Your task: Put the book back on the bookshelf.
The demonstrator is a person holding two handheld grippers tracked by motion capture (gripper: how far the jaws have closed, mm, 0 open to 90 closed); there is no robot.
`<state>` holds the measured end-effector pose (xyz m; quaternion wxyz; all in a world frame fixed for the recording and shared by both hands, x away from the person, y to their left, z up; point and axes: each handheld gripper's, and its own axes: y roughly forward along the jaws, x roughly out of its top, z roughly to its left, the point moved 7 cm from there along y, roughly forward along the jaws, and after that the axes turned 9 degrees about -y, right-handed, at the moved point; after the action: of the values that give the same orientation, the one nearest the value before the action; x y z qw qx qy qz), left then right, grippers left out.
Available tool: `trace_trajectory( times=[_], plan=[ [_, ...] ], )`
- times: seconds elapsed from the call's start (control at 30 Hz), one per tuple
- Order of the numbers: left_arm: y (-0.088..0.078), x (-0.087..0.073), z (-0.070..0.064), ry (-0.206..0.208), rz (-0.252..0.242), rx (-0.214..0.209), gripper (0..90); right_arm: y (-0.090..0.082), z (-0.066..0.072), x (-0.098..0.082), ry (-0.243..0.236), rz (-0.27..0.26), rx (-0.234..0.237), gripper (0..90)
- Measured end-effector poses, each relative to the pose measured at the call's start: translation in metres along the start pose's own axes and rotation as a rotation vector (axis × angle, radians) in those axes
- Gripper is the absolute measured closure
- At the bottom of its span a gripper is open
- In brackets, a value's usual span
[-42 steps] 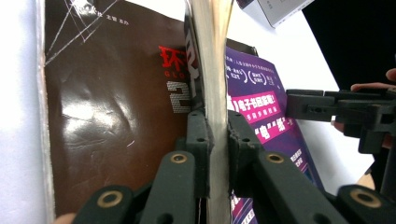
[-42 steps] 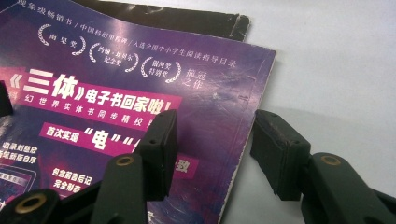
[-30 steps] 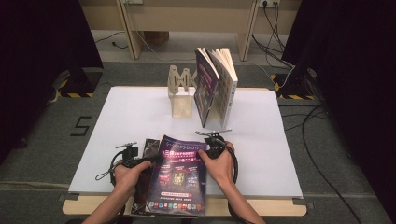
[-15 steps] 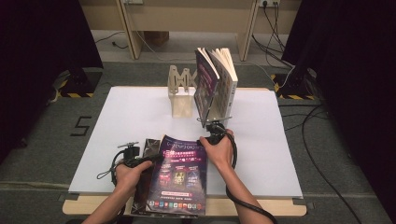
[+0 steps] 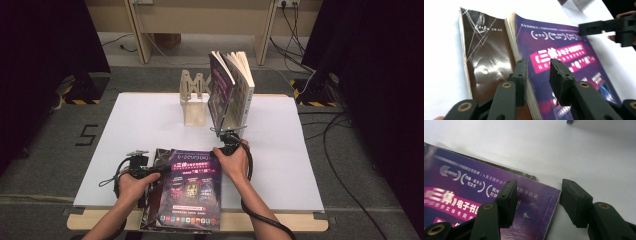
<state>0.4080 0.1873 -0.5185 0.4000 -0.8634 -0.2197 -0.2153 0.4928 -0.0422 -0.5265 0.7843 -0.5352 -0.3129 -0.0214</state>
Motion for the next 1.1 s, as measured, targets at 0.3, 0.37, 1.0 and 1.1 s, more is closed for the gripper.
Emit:
trace_trajectory(
  times=[0.3,0.37,1.0,1.1],
  plan=[
    [0.001,-0.022,0.001,0.063,0.108,0.015,58.7,0.0,0.001,-0.002,0.003,-0.014,-0.005,47.1],
    [0.001,-0.023,0.0,0.066,0.103,0.018,58.3,0.0,0.001,-0.002,-0.001,-0.017,-0.006,47.1],
    [0.001,-0.024,0.003,0.039,0.071,0.033,66.8,-0.013,0.0,-0.001,0.078,-0.08,0.049,53.0],
    [0.001,-0.024,0.003,0.042,0.062,0.04,67.1,-0.018,0.002,-0.002,0.075,-0.083,0.061,53.2]
  ],
)
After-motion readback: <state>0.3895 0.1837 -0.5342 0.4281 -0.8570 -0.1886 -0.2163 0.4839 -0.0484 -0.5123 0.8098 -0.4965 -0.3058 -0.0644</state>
